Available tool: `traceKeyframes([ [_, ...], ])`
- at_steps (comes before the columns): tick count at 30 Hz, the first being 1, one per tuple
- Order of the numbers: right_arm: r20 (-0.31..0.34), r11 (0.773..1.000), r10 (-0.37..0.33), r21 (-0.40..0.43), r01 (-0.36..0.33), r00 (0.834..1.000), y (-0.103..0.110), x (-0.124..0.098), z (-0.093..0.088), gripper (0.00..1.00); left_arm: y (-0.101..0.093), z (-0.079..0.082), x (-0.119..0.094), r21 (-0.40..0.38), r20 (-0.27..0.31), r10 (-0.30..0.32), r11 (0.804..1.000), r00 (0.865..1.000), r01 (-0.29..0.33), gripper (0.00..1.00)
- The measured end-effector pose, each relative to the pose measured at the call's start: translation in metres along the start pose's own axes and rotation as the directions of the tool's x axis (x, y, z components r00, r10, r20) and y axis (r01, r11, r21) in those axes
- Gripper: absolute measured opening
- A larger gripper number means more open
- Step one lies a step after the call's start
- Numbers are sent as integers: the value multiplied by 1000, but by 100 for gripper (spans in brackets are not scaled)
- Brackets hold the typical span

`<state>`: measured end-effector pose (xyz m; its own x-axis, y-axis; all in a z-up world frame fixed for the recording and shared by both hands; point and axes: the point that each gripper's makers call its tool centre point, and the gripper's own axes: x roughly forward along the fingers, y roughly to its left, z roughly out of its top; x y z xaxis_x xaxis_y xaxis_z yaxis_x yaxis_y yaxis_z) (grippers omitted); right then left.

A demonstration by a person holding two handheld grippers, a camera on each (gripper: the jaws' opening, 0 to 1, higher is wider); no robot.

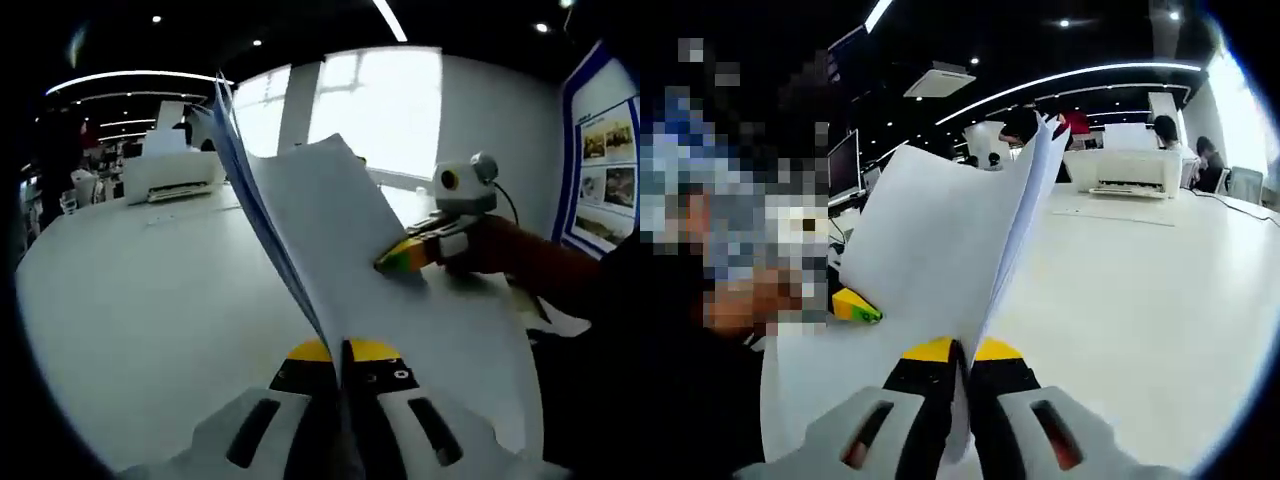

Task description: Organize the stack of printing papers by aligning and flattening the scattered papers on the table

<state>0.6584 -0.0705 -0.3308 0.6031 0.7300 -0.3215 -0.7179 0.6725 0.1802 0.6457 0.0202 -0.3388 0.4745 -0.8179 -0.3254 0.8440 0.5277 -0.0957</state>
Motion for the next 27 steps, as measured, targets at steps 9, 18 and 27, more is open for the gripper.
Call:
traceKeyframes([
  [9, 97, 993, -90, -71, 97, 991, -19, -18, 4, 18, 4, -3, 4, 9, -10, -27, 1000, 1000, 27, 6],
  [18, 243, 976, -118, -152, 157, 963, -15, -31, 25, 23, 3, -4, 7, -5, -19, -65, 998, 998, 65, 6],
  [27, 92, 984, -56, -165, 71, 994, -8, 4, 9, 26, 3, -5, 8, 4, -22, -54, 999, 998, 54, 6],
])
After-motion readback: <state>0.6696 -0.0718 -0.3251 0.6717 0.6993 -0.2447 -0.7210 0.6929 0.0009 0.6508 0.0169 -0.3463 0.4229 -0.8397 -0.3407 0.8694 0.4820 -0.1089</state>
